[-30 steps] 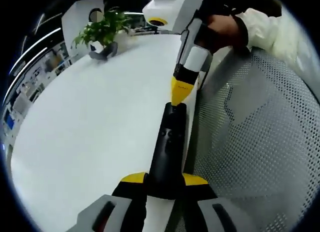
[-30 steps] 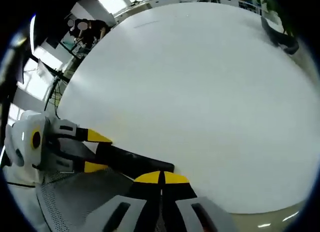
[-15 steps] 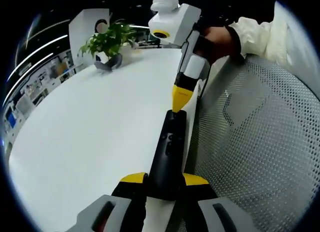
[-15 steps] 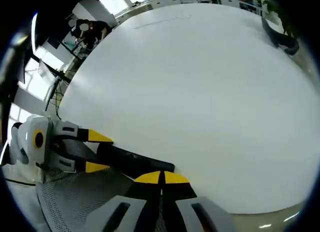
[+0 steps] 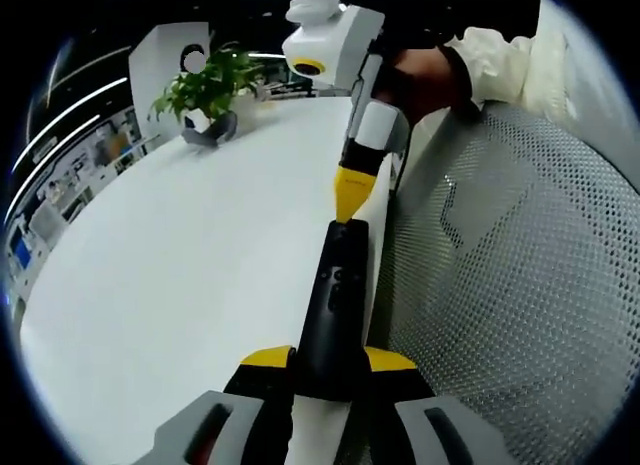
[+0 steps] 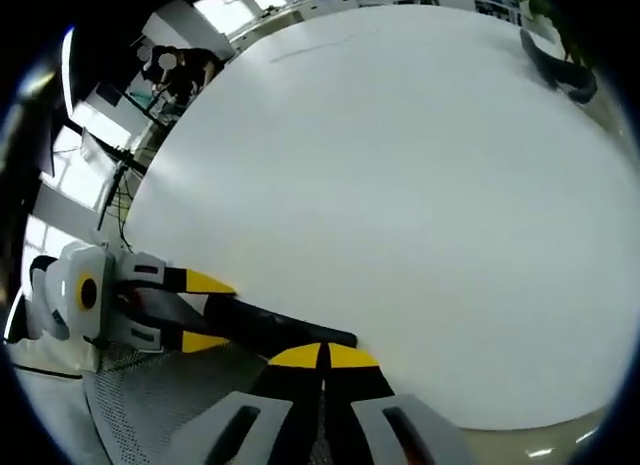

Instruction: Press the specified remote control buttons in sequence, fully releasing each button before pressing the next.

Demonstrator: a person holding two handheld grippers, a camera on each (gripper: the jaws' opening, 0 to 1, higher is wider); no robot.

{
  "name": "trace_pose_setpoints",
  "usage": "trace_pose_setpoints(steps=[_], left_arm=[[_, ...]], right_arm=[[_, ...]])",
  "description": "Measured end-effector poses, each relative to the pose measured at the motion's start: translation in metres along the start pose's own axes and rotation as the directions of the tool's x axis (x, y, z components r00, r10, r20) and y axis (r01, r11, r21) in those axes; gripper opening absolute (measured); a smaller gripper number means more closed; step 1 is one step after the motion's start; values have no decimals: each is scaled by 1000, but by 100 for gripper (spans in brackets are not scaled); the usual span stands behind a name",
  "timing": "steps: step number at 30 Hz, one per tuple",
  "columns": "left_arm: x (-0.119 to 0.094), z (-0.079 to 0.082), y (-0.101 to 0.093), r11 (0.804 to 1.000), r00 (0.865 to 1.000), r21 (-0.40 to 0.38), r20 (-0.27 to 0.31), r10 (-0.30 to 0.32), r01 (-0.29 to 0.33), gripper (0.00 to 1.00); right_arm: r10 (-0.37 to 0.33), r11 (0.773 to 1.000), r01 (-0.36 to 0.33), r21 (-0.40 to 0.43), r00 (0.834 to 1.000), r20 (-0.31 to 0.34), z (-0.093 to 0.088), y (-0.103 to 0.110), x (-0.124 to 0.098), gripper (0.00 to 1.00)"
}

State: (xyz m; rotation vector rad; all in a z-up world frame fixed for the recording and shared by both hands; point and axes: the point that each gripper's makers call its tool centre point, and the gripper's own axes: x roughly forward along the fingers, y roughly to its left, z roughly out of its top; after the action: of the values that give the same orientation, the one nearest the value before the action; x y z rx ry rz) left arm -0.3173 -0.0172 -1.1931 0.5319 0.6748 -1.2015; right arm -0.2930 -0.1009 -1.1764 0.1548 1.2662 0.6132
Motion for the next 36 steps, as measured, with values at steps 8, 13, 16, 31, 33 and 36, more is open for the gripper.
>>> trace_pose_setpoints(steps=[8, 13, 16, 31, 33, 36], left_arm=[[1, 0, 0, 1000, 1000, -7, 4, -1, 1, 25], [1, 0, 0, 1000, 1000, -17, 7, -2, 2, 25], [1, 0, 0, 1000, 1000, -20, 8, -2, 2, 25], [1, 0, 0, 999, 1000, -33, 6, 2, -2, 25], [0, -1, -1, 999, 1000, -32, 4, -3, 3, 25], [0, -1, -2, 1000, 1000, -29, -1, -4, 4, 25]], right_arm=[[-11, 999, 9, -36, 998, -59, -7, 2, 7, 0], [-27, 998, 23, -61, 998, -61, -8, 1, 7, 0], [-25, 998, 22, -55, 998, -62, -8, 0, 7, 0], [-33, 997, 29, -65, 998, -54, -9, -1, 8, 0], [-35, 997, 31, -69, 998, -55, -9, 0, 8, 0], [-41, 996, 37, -80, 998, -56, -9, 1, 8, 0]])
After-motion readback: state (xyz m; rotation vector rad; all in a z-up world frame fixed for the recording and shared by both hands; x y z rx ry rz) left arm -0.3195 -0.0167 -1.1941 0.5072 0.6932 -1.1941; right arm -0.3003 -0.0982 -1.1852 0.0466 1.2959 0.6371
